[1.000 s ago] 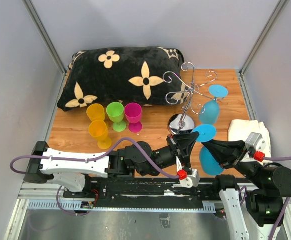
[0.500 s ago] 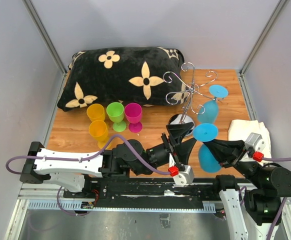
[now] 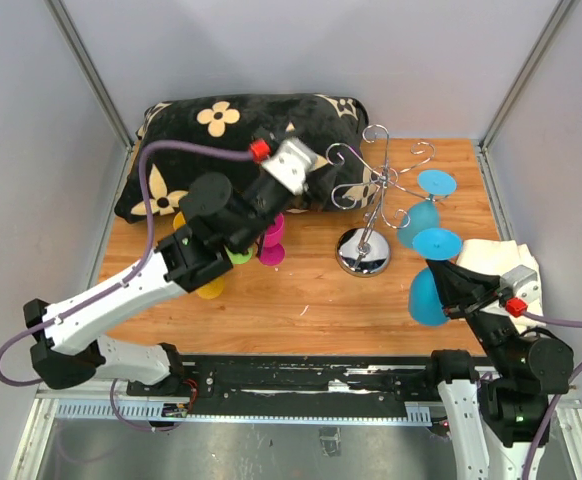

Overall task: Place the wine glass upside down on the wine glass rack
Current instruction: Turn the wine glass upside down at the wine rack.

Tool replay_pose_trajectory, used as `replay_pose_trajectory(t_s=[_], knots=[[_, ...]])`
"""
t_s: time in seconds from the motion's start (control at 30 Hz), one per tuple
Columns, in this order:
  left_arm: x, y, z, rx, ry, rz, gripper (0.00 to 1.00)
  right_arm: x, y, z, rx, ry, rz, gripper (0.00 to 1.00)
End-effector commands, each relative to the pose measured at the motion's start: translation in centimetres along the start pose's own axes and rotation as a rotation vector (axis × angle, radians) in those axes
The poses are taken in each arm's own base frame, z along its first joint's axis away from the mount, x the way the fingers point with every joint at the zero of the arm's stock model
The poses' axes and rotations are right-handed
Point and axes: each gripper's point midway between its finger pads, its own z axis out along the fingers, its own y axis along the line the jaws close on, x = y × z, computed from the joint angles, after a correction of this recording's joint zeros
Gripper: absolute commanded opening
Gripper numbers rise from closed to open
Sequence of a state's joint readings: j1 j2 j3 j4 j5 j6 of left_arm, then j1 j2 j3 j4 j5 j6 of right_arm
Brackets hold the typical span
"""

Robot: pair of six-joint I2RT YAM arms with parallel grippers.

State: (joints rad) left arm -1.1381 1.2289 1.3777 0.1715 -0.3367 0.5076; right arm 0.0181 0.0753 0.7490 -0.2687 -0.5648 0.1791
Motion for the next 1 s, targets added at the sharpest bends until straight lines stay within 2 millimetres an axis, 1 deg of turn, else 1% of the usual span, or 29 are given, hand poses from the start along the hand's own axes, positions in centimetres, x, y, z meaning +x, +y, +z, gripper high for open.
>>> replay_pose_trajectory(t_s=[0.0, 0.1, 0.23, 0.37, 0.43, 0.57, 0.77, 0.87, 0.97], knots=[[3.1, 2.4, 2.2, -0.074, 0.157, -0.248, 0.83, -0.7, -4.2, -0.3, 0.236, -0.072, -0.014, 0.01], [5.6, 2.4, 3.5, -0.062, 0.241, -0.27, 0.84, 0.4, -6.1, -0.3, 0.329, -0.054, 0.015, 0.01], [9.1, 2.6, 5.1, -0.061, 0.332, -0.316, 0.83, 1.5, -7.6, -0.1, 0.4, -0.042, 0.052, 0.01], [12.4, 3.4, 6.1, -0.043, 0.419, -0.423, 0.82, 1.9, -8.0, 0.2, 0.412, -0.047, 0.064, 0.01], [13.7, 3.6, 6.3, -0.025, 0.447, -0.482, 0.81, 2.2, -8.0, 0.2, 0.414, -0.044, 0.067, 0.01], [15.0, 3.7, 6.4, -0.003, 0.45, -0.546, 0.79, 2.5, -8.0, 0.1, 0.414, -0.039, 0.064, 0.01], [15.9, 4.9, 6.6, -0.03, 0.452, -0.59, 0.65, 3.1, -7.7, 0.4, 0.389, -0.028, 0.069, 0.01], [16.2, 4.8, 6.7, -0.021, 0.451, -0.603, 0.59, 3.4, -7.7, 0.6, 0.383, -0.022, 0.075, 0.01], [16.6, 4.4, 7.0, -0.007, 0.461, -0.61, 0.56, 3.6, -7.6, 0.9, 0.368, -0.02, 0.079, 0.01]])
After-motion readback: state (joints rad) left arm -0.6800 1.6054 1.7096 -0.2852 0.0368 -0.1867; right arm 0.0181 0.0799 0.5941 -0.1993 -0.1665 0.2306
